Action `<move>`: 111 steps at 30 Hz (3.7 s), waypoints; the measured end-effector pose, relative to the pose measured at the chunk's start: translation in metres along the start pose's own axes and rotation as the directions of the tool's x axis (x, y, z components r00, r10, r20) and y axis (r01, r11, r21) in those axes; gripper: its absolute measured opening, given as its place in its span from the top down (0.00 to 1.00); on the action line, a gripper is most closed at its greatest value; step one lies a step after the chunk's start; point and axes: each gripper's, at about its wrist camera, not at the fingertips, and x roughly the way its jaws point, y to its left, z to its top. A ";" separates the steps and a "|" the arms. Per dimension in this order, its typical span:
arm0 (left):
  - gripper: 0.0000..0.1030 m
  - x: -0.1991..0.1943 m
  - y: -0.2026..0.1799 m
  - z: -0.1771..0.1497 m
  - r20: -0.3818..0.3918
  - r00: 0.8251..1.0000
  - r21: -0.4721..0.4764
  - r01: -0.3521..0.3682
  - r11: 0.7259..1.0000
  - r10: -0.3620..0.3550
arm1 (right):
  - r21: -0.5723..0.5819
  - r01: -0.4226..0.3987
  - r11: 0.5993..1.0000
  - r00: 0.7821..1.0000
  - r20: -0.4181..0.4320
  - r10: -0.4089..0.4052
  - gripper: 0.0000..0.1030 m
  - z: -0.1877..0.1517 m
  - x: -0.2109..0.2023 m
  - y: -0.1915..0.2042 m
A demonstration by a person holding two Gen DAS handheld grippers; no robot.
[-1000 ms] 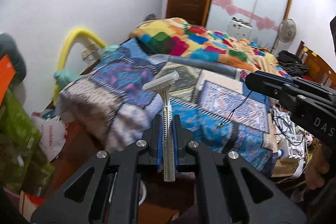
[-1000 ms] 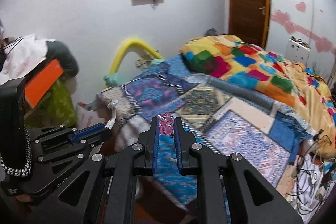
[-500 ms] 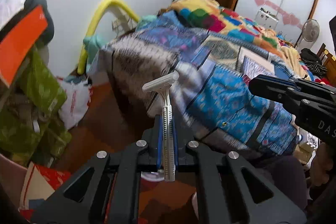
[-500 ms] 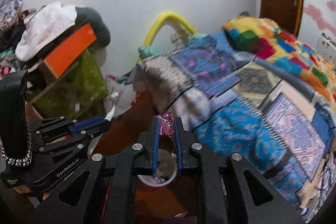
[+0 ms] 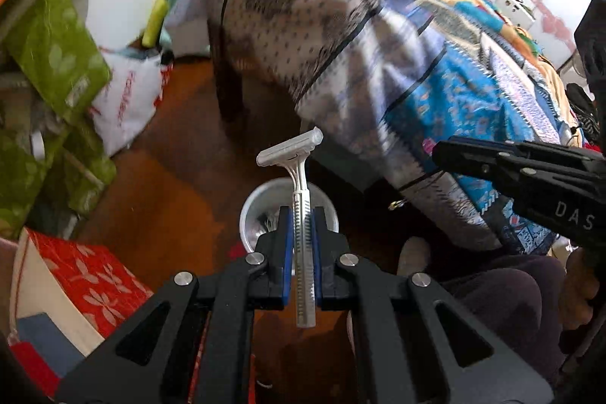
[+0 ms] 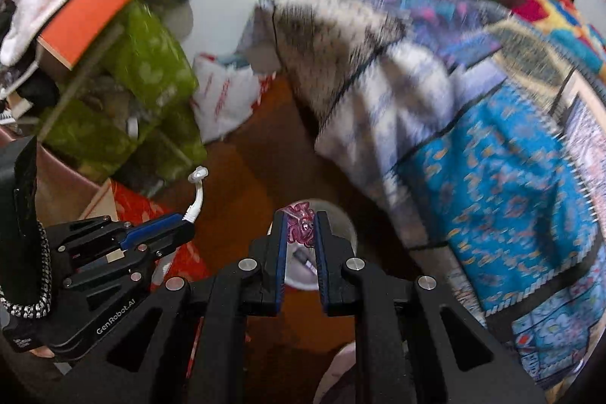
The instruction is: Collect trash
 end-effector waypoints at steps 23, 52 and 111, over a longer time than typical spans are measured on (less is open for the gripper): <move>0.75 0.062 -0.001 0.028 -0.098 0.995 -0.051 -0.035 0.998 0.030 | 0.041 -0.013 0.999 0.996 -0.091 0.017 0.61 0.010 0.034 -0.016; 0.71 -0.269 -0.130 -0.028 0.537 0.813 0.325 0.046 0.945 -0.224 | 0.266 0.290 0.919 0.645 0.655 -0.393 0.61 -0.133 -0.294 0.040; 0.05 -0.316 -0.150 -0.142 0.613 0.734 0.395 0.034 0.918 -0.291 | 0.525 0.347 0.777 0.451 0.633 -0.629 0.00 -0.253 -0.338 0.077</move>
